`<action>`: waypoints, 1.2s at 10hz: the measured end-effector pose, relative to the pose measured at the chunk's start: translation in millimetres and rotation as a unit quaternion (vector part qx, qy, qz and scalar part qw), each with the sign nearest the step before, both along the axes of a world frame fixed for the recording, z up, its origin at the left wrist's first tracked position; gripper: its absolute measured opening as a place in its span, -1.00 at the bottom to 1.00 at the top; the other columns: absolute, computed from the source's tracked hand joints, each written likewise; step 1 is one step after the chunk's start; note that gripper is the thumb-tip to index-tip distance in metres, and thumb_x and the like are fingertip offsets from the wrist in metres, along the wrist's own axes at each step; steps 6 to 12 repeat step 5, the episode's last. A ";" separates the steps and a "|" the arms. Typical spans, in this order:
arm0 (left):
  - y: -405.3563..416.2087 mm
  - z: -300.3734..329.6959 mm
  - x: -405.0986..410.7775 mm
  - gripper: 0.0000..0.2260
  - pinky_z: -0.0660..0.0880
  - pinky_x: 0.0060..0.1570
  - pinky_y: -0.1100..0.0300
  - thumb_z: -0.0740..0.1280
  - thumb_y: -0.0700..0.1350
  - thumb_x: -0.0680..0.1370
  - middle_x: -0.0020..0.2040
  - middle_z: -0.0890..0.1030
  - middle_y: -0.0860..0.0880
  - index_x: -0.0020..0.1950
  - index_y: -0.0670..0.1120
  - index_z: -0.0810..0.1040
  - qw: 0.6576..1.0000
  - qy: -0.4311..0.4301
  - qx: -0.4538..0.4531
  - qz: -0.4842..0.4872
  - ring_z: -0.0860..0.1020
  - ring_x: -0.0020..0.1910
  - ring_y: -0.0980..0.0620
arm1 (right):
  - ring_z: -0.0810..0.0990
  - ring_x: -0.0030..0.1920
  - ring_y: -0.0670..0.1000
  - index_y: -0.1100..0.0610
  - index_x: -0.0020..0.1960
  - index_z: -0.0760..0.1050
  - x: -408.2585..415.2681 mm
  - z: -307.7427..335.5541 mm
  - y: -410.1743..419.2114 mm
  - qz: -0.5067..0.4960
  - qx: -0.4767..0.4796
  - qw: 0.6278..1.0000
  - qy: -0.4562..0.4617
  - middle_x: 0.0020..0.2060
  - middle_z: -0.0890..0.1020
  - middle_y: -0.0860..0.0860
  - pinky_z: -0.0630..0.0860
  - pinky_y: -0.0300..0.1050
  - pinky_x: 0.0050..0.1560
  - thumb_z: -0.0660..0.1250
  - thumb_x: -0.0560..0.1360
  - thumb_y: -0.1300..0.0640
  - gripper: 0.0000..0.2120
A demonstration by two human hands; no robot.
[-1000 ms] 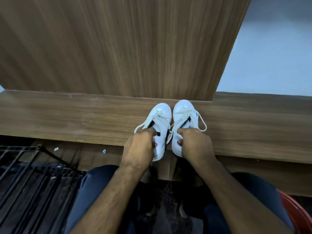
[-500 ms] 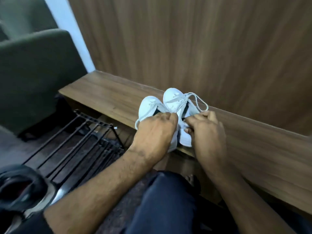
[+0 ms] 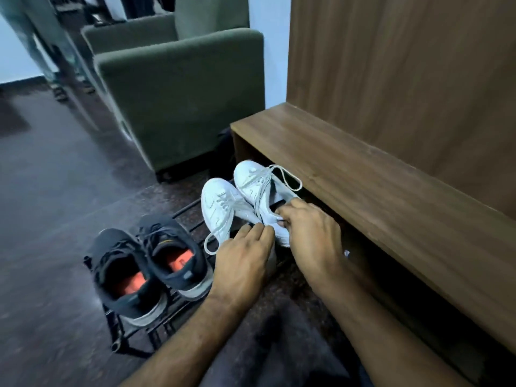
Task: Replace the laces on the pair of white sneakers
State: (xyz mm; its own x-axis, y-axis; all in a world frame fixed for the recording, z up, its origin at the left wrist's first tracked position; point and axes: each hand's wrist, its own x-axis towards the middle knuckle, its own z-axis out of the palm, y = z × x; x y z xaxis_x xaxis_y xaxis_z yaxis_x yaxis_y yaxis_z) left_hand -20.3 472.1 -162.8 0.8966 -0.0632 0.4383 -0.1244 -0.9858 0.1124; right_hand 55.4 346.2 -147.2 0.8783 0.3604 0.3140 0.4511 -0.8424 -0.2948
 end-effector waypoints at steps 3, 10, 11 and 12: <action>58.1 -44.0 28.7 -0.87 0.43 -0.07 0.00 0.16 -0.08 0.61 0.08 0.57 -0.06 0.12 -0.06 0.43 0.966 0.225 0.013 0.130 0.55 0.09 -0.13 | 0.58 0.16 0.09 0.04 0.26 0.55 42.2 -53.1 43.0 0.084 0.008 0.977 0.195 0.19 0.60 -0.01 0.50 -0.09 0.04 0.16 0.52 0.36 -0.58; 28.4 -24.0 27.2 -0.66 0.44 0.08 -0.06 0.16 0.13 0.67 0.15 0.57 -0.13 0.24 -0.10 0.47 0.978 0.159 -0.044 0.127 0.52 0.16 -0.16 | 0.48 0.23 0.05 0.00 0.31 0.52 26.9 -34.6 23.2 0.055 0.051 0.986 0.148 0.24 0.53 -0.05 0.53 0.03 0.09 0.24 0.60 0.15 -0.70; 28.4 -24.0 27.2 -0.66 0.44 0.08 -0.06 0.16 0.13 0.67 0.15 0.57 -0.13 0.24 -0.10 0.47 0.978 0.159 -0.044 0.127 0.52 0.16 -0.16 | 0.48 0.23 0.05 0.00 0.31 0.52 26.9 -34.6 23.2 0.055 0.051 0.986 0.148 0.24 0.53 -0.05 0.53 0.03 0.09 0.24 0.60 0.15 -0.70; 28.4 -24.0 27.2 -0.66 0.44 0.08 -0.06 0.16 0.13 0.67 0.15 0.57 -0.13 0.24 -0.10 0.47 0.978 0.159 -0.044 0.127 0.52 0.16 -0.16 | 0.48 0.23 0.05 0.00 0.31 0.52 26.9 -34.6 23.2 0.055 0.051 0.986 0.148 0.24 0.53 -0.05 0.53 0.03 0.09 0.24 0.60 0.15 -0.70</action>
